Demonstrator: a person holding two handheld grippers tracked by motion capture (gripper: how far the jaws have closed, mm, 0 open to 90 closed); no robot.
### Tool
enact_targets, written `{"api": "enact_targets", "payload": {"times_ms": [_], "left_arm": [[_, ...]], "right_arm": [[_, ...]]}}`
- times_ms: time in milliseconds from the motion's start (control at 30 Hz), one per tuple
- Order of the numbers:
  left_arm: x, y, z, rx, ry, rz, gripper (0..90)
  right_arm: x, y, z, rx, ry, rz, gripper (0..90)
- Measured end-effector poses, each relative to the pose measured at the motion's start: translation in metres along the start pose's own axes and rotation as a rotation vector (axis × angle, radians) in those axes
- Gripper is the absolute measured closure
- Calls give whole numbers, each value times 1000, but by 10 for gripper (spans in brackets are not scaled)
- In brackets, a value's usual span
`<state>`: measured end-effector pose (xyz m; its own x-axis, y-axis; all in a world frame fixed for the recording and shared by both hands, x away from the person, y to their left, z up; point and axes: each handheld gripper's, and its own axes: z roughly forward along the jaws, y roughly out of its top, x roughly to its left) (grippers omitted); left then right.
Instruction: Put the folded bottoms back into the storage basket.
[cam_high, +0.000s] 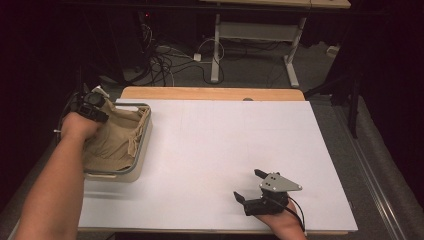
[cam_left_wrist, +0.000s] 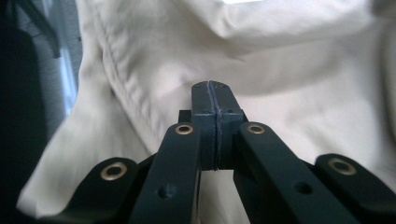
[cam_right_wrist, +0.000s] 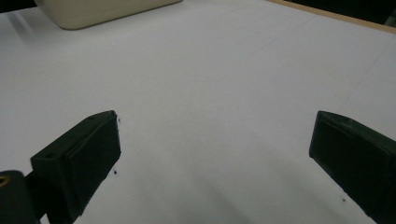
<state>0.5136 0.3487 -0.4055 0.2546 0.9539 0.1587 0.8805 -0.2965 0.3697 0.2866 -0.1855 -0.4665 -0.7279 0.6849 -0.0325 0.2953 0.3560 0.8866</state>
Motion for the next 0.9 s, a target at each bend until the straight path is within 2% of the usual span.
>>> {"api": "enact_targets", "payload": {"times_ms": [33, 67, 133, 200, 333, 367, 433, 500, 567, 633, 733, 800, 900], "left_arm": [[-2, 3, 5, 21, 27, -2, 874], [-4, 6, 12, 57, 66, -22, 874], [-7, 8, 24, 98, 120, -19, 874], [-8, 9, 35, 124, 137, -26, 874], [-15, 9, 54, 154, 165, -4, 874], [-17, 9, 56, 137, 189, 3, 875], [-18, 9, 56, 136, 200, 11, 875], [-17, 8, 53, 130, 172, -9, 874], [-16, 6, 45, 97, 147, -15, 873], [-14, 3, 34, 69, 102, -28, 872], [-9, -7, 16, 13, 2, -74, 872], [-7, -15, 4, -5, -50, -85, 872], [-7, -25, -8, -18, -102, -100, 871]], "right_arm": [[1, 0, 0, -3, 3, -1, 32], [2, 1, 0, -4, 6, -3, 33], [3, 2, -1, -8, 16, -6, 36], [5, 3, -1, -11, 22, -9, 38], [7, 4, -2, -17, 25, -12, 38], [6, 4, -2, -19, 25, -12, 38], [5, 3, -2, -17, 20, -13, 38], [3, 3, -1, -20, 12, -10, 37], [1, 3, -3, -24, 2, -9, 37], [-1, 4, -4, -34, -8, -12, 36], [-4, 4, -5, -43, -23, -10, 28], [-7, 3, -5, -45, -33, -8, 27], [-12, 4, -3, -48, -47, -12, 23]]}}
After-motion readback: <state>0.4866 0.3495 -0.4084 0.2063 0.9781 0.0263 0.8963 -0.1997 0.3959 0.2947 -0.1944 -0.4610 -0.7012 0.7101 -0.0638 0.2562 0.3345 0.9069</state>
